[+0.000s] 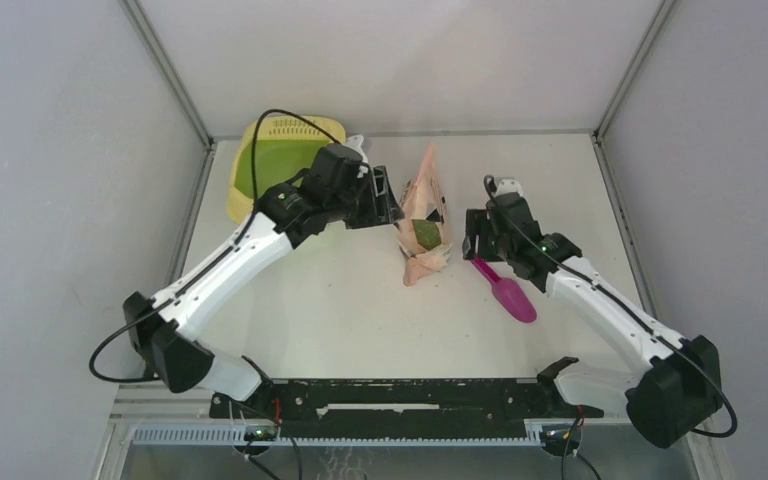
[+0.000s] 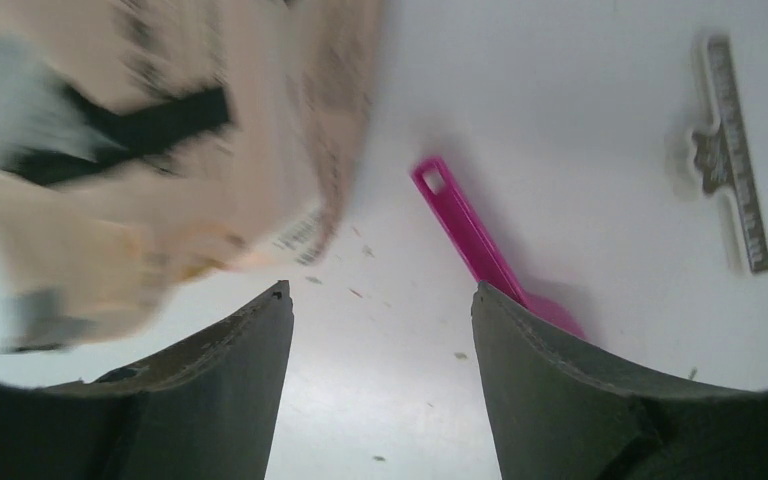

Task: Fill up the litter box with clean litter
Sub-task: Open the cat litter bag at the center of the board, then pick up the spatula from the center of the board.

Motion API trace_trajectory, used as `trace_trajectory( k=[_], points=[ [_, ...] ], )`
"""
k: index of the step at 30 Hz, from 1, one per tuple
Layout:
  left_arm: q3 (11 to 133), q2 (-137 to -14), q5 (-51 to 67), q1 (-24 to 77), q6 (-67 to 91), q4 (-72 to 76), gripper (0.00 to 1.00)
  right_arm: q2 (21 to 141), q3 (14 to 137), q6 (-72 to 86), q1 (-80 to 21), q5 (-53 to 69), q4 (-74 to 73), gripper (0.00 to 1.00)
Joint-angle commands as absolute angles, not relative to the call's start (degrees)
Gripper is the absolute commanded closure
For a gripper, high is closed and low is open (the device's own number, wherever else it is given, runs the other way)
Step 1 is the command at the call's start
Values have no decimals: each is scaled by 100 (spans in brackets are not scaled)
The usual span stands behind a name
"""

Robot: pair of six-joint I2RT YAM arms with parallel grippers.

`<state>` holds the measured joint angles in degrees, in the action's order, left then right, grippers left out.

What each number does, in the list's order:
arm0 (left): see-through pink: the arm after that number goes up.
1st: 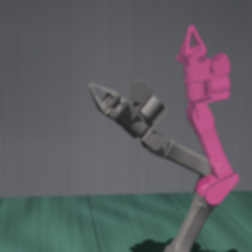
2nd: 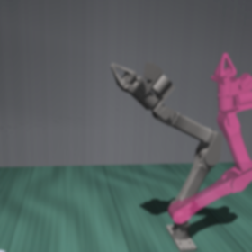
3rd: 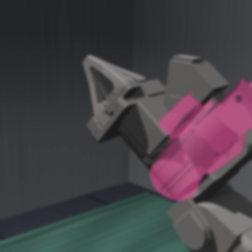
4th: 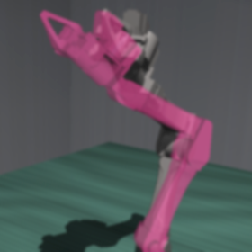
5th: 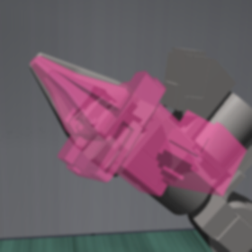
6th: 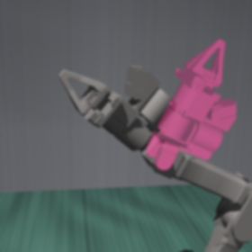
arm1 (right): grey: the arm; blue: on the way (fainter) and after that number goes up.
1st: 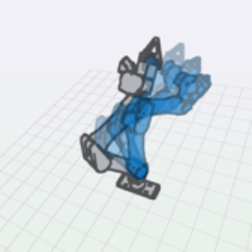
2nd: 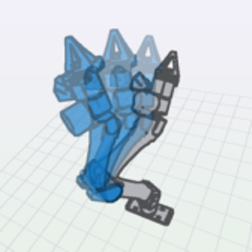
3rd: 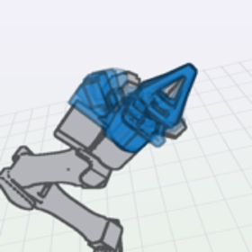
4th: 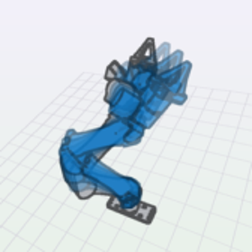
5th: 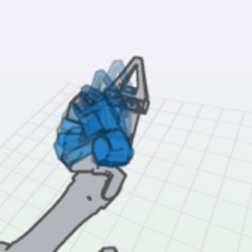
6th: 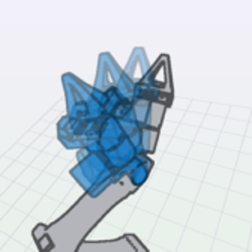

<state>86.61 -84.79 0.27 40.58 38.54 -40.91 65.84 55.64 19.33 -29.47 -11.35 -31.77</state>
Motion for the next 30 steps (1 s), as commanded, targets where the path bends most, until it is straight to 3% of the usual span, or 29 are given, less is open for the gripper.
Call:
trace_trajectory(
  k=[1, 3, 4, 5, 16, 24, 30],
  points=[
    [8166, -7677, 163, 4020, 3880, -4088, 28, 6876, 4839, 1401, -2518, -520, -2742, 27],
    [7883, -7408, 188, 4021, 3921, -4014, 16, 7031, 4693, 1225, -2359, -421, -2466, 27],
    [7719, -7238, 162, 4025, 3946, -3988, 4, 7110, 4690, 1144, -2317, -512, -2417, 27],
    [7539, -7017, 160, 4024, 3977, -3957, 1, 7183, 4685, 1060, -2275, -597, -2351, 27],
    [5419, -5267, 916, 4020, 4493, -2978, 0, 8293, 4878, 767, -1729, 416, -2284, 27],
    [4955, -4718, 1027, 4020, 4508, -2958, 0, 8612, 4895, 774, -1938, 56, -2399, 27],
    [4755, -4591, 1140, 4020, 4492, -2818, 0, 8823, 5067, 895, -2250, -773, -2801, 35]
  ],
)
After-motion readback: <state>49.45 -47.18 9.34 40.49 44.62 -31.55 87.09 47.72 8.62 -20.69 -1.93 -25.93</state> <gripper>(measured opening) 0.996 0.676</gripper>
